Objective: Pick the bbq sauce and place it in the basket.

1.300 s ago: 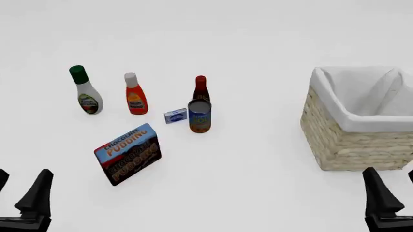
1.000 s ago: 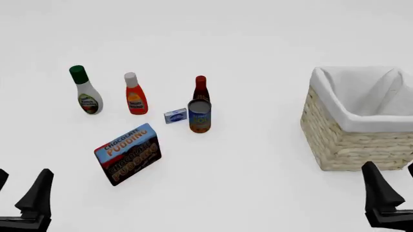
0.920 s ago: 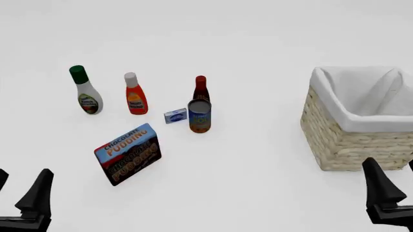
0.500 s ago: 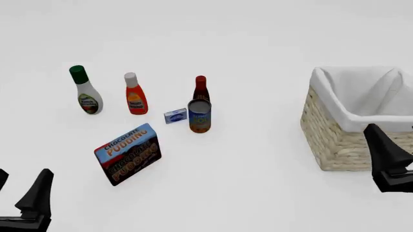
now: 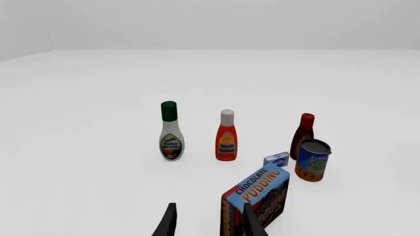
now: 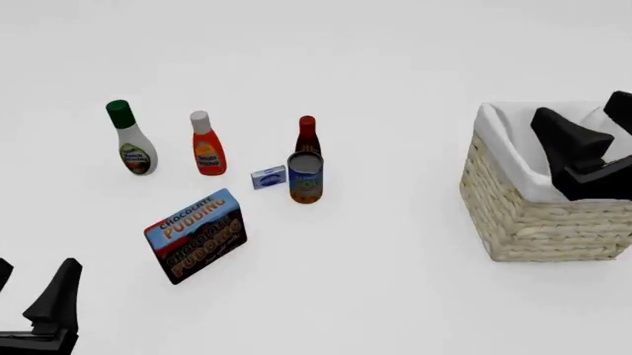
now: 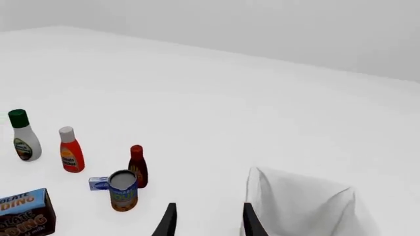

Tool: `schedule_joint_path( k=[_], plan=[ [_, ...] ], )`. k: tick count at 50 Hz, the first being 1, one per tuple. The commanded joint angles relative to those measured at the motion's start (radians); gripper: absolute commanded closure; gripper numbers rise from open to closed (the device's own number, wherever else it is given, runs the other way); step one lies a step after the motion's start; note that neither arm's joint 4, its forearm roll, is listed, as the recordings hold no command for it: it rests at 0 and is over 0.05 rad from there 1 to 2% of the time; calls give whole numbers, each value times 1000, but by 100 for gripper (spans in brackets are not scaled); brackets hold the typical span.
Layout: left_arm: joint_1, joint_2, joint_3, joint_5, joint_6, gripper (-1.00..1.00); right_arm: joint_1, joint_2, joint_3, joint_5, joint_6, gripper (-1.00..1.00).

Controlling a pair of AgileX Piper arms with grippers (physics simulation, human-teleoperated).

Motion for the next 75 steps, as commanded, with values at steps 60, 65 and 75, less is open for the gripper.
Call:
schedule_joint_path(
  k=[60,65,75],
  plan=[
    [0,0,0,0,0,-100,303,856,-685,21,80,-100],
    [0,0,0,0,0,-100,311,883,-707,21,85,-100],
    [0,0,0,0,0,-100,310,957,-752,7,83,-100]
  ],
)
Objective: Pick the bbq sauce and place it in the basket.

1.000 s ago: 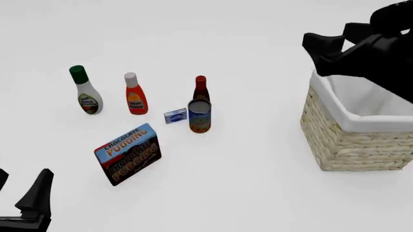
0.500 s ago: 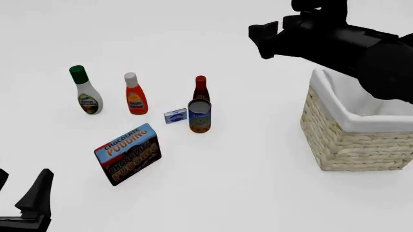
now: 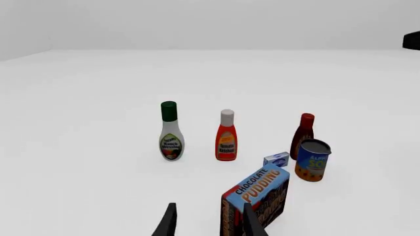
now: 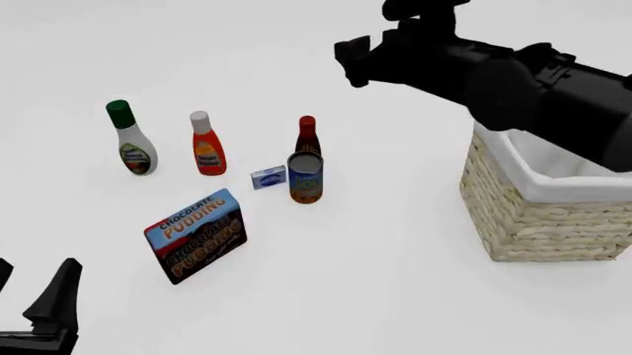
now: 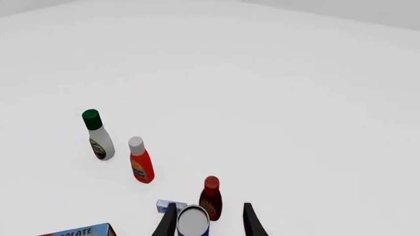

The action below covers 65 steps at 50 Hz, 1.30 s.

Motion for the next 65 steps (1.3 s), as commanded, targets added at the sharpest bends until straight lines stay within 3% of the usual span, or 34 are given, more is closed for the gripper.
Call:
schedule_joint_path(
  k=[1,65],
  plan=[
    [0,0,0,0,0,-100,12,89,-62,-7,10,-100],
    [0,0,0,0,0,-100,-7,643,-553,66,39,-100]
  ],
)
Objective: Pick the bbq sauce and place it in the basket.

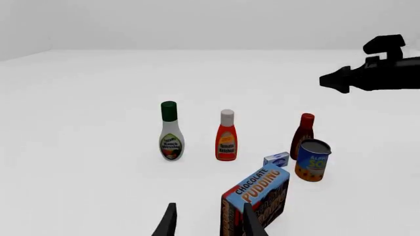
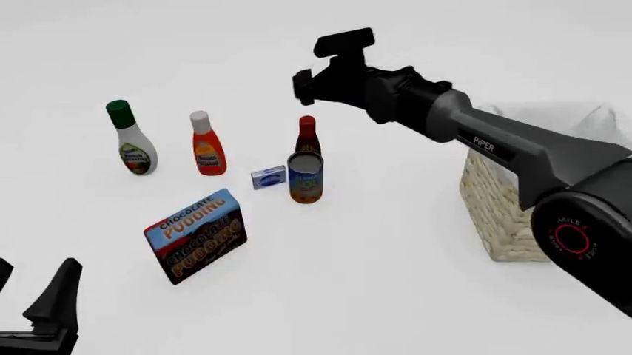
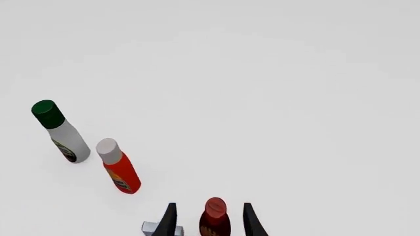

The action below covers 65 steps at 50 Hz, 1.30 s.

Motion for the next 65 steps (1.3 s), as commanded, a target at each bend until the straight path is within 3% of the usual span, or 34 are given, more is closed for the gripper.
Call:
schedule_joint_path(
  k=[1,16,65],
  plan=[
    [0,0,0,0,0,-100,-4,94,-91,24,3,-100],
    [0,0,0,0,0,-100,-16,199,-189,61,5,-100],
    [0,0,0,0,0,-100,-12,367,-318,128,12,-100]
  ],
)
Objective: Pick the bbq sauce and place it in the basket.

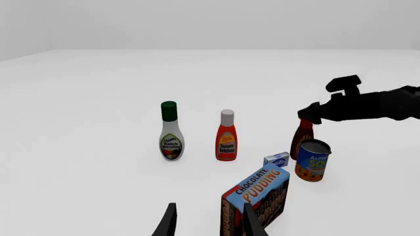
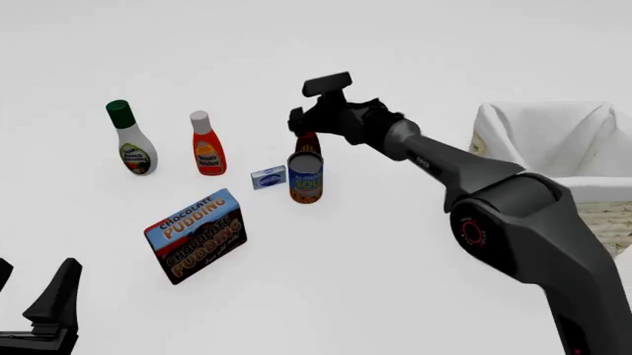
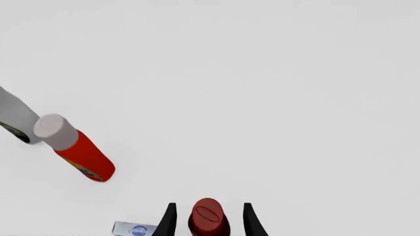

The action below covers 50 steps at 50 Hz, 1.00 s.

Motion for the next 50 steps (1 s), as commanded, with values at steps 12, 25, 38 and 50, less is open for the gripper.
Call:
schedule_joint_path(
  k=[12,25,38,50],
  plan=[
    [0,0,0,0,0,-100,7,56,-29,14,3,-100],
    [0,0,0,0,0,-100,7,87,-69,45,2,-100],
    [0,0,0,0,0,-100,11,115,-105,76,-3,-100],
    [0,0,0,0,0,-100,8,125,-115,87,-7,100]
  ],
)
